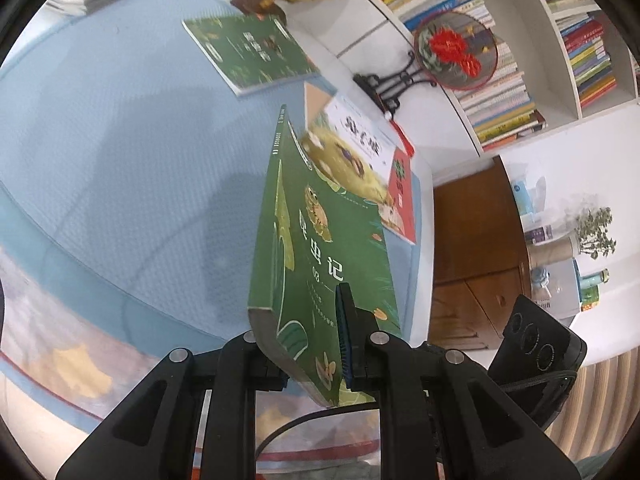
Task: Organize books
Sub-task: 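Carry the dark green book with the left gripper to the stack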
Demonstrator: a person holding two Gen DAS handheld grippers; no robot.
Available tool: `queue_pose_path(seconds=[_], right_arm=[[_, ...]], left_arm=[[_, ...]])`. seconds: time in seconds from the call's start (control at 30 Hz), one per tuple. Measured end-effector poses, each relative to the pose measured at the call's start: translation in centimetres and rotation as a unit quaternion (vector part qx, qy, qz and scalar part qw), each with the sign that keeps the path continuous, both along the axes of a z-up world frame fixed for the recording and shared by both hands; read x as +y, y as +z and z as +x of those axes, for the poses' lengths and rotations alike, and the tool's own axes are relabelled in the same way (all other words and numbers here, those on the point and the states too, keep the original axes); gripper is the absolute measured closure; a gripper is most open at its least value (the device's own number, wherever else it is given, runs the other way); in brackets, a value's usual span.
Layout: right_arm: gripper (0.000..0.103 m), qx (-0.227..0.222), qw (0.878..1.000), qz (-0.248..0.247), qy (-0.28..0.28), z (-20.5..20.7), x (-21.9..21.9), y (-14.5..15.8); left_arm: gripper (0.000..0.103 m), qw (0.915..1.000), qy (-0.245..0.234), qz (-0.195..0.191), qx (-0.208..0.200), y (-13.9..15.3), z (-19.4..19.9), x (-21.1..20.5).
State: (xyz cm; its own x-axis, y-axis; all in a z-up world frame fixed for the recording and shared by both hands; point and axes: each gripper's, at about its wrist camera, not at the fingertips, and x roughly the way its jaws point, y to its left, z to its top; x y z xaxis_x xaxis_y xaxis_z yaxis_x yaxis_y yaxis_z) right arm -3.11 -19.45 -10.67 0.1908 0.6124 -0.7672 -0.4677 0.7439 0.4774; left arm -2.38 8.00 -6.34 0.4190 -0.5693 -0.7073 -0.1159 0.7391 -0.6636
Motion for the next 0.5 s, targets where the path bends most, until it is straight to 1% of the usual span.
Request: queue_pose_path(seconds=[0.1,0.27,0.37,0.5], right_arm=[[0.069,-0.009,1.0,-0.003,0.009,0.7,2.0,0.5],[0.069,-0.022,1.0,0.0,0.017,2.6,5.7,1.4],[0.069,-0.028,0.999,-0.002,0.021,4.7,8.9,1.6],[0.069,-0.028,0.999,0.004,0.018,9.0,14.7,1.3]], left_arm=[[0.089,0.9999,0.012,-0.002,-0.006,0.4,0.5,2.0],[0.089,0.9996,0.022,0.0,-0.016,1.1,2.6,6.2],[0.089,0.9995,0.024,0.001,-0.022,1.4,4.7,9.5],[0.089,0.9992,0.029,0.002,-0.028,1.2,8.6,15.0]])
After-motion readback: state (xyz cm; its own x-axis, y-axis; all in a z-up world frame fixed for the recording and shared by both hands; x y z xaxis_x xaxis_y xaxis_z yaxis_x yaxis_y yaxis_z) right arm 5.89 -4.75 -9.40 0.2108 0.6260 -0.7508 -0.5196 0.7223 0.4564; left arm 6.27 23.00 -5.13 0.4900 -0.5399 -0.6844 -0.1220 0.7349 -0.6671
